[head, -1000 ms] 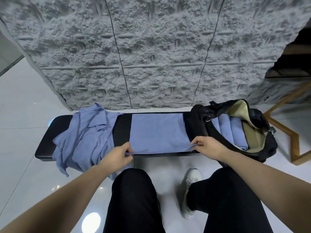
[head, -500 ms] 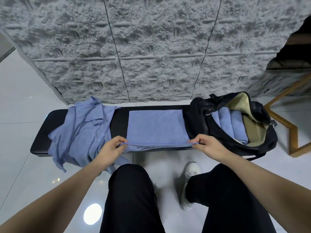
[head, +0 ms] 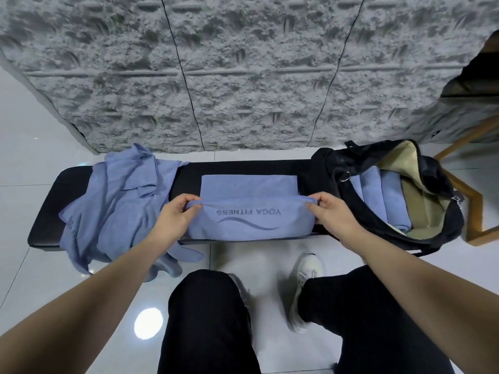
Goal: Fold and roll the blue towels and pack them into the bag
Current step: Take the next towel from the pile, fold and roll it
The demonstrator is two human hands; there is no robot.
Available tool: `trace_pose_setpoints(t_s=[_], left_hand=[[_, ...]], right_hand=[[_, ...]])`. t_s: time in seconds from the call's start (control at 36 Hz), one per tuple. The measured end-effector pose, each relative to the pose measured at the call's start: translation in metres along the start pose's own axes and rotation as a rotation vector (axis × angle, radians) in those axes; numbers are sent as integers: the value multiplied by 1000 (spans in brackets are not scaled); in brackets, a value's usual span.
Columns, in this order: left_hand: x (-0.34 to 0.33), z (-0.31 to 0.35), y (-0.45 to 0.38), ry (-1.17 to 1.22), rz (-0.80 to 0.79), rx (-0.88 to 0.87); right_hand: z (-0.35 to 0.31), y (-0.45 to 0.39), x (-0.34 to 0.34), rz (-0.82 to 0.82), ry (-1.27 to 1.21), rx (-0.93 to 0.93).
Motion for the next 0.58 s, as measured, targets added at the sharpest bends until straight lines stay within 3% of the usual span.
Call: trace_pose_setpoints(t_s=[0.19,0.42,0.58], left_hand=[[-8,18,-45,125,3,40],[-13,22,-96,109,132,100],[-18,15,-118,122,183,117]], right_hand=[[20,-32,-4,204,-301,-179],[30,-73,0,362,-68,-154],[36,-99,5,341,137,-154]])
Point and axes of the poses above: each hand's wrist, its own y-axis away from the middle knuckle, its own x-axis out of the back of the hand, z = x × y, the point moved 10 cm from there along -y, towards the middle knuckle, and after that the axes turned 15 degrees about x, right-handed, at the moved point
